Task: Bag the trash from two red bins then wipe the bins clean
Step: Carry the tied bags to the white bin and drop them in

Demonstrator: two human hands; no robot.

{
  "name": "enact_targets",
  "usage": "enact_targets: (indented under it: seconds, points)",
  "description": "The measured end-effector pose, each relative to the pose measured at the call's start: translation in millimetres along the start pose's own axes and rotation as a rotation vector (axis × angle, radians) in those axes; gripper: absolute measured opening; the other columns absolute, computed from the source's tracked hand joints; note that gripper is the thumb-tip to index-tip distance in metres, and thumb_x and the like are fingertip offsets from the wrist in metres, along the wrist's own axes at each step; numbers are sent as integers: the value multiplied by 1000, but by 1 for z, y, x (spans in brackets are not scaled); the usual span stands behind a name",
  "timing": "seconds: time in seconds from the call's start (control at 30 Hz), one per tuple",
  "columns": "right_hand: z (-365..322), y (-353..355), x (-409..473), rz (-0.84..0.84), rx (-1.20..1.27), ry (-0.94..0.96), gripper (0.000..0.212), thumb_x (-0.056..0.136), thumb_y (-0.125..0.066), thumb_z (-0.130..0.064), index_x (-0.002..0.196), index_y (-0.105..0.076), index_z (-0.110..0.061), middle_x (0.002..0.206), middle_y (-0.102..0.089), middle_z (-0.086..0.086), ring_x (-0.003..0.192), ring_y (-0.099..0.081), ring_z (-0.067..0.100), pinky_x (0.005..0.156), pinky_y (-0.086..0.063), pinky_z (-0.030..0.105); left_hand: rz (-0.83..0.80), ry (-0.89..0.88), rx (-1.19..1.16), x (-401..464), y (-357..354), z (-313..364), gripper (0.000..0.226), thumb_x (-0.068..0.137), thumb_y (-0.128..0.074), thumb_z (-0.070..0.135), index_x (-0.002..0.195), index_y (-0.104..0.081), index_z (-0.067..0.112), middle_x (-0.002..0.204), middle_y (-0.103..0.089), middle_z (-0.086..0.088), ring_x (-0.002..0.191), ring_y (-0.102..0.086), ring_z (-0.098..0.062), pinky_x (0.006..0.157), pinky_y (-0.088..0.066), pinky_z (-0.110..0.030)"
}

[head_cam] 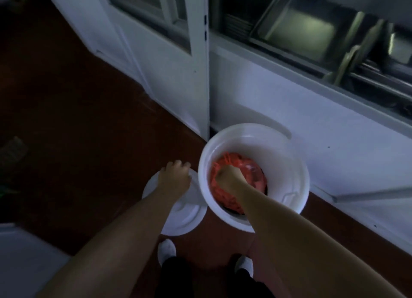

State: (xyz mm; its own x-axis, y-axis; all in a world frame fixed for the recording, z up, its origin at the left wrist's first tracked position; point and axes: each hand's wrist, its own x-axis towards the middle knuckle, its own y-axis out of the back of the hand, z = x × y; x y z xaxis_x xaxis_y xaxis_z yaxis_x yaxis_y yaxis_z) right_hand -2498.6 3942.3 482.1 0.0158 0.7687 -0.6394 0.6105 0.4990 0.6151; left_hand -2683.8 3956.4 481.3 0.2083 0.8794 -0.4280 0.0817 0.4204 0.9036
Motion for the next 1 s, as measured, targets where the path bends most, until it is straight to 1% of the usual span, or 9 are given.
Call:
enact_targets:
  seconds: [0.1, 0.2, 0.27, 0.4, 0.53, 0.63, 0.77, 0.9, 1.0]
  points:
    - [-33, -34, 25, -19, 13, -63, 31, 99, -46, -12, 122, -66, -5, 124, -65, 15, 117, -60, 31, 95, -48, 34, -48, -2, 9, 14, -26, -49, 45, 98, -45, 37, 141, -41, 24, 135, -47, -6, 123, -45, -28, 98, -40, -40]
    - [-57, -81, 61, -41, -56, -57, 31, 98, -47, -15, 121, -65, -5, 123, -64, 16, 114, -61, 32, 94, -50, 35, -128, -21, 25, 36, -58, -102, 47, 99, -42, 38, 144, -37, 24, 140, -43, -6, 126, -42, -29, 101, -40, -42]
    - [-69, -115, 81, -39, -8, -98, 31, 99, -44, -12, 121, -64, -4, 126, -63, 15, 115, -61, 33, 93, -49, 35, -173, -51, 9, 52, -81, -138, 45, 99, -41, 36, 142, -39, 25, 138, -46, -5, 123, -45, -28, 100, -42, -42]
    - [-88, -178, 115, -35, 93, -215, 26, 96, -51, -18, 115, -67, -12, 117, -68, 10, 108, -63, 29, 85, -49, 29, -226, -164, 56, 73, -123, -201, 43, 97, -44, 34, 139, -43, 24, 129, -52, -4, 116, -50, -27, 92, -45, -39]
    - [-102, -247, 153, -73, 181, -270, 35, 97, -52, -21, 130, -61, -20, 127, -64, 5, 111, -62, 25, 86, -48, 27, -276, -189, 58, 98, -177, -256, 42, 96, -47, 34, 137, -46, 23, 127, -54, -5, 115, -51, -28, 91, -47, -39]
    - [-94, -296, 184, -88, 182, -279, 35, 98, -52, -20, 133, -57, -19, 130, -59, 6, 111, -61, 24, 92, -52, 32, -293, -199, 28, 117, -224, -273, 43, 96, -48, 35, 138, -45, 23, 127, -53, -4, 116, -50, -29, 93, -46, -39]
    - [-65, -362, 240, -47, 159, -271, 38, 100, -52, -18, 138, -53, -19, 137, -51, 6, 115, -59, 24, 96, -52, 37, -223, -204, -86, 146, -304, -281, 40, 96, -47, 37, 133, -46, 22, 123, -52, -2, 115, -49, -27, 90, -45, -40]
    - [-29, -440, 302, -19, 136, -252, 45, 102, -53, -21, 146, -44, -19, 143, -42, 5, 119, -56, 23, 96, -50, 33, -153, -191, -217, 179, -402, -290, 46, 97, -49, 33, 141, -45, 19, 135, -51, -5, 122, -46, -28, 97, -43, -43]
    - [-4, -504, 344, 18, 109, -235, 47, 100, -57, -21, 145, -45, -16, 141, -42, 8, 120, -55, 26, 99, -50, 37, -110, -194, -223, 195, -481, -301, 47, 96, -55, 30, 141, -50, 16, 138, -52, -9, 123, -48, -31, 95, -46, -44]
